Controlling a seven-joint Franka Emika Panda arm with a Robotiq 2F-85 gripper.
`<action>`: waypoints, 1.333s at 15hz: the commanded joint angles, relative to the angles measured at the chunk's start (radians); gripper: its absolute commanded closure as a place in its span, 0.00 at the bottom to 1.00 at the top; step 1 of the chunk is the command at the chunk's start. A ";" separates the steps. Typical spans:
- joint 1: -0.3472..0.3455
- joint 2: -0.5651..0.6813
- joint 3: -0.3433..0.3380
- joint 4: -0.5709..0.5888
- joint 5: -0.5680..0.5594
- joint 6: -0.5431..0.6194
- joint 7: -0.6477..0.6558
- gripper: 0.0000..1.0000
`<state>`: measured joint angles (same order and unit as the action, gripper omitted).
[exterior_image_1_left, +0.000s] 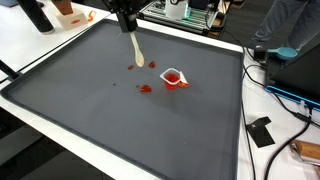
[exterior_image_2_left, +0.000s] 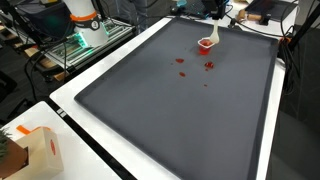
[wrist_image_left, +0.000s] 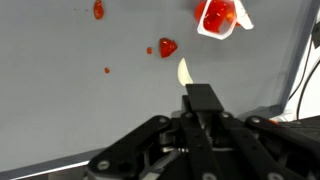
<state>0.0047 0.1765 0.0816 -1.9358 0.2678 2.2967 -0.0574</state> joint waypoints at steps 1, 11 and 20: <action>0.024 -0.046 -0.017 -0.004 -0.098 -0.079 0.075 0.97; 0.044 -0.105 -0.012 0.009 -0.212 -0.195 0.138 0.97; 0.051 -0.124 -0.008 0.009 -0.214 -0.255 0.152 0.97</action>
<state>0.0444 0.0748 0.0796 -1.9161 0.0774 2.0806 0.0635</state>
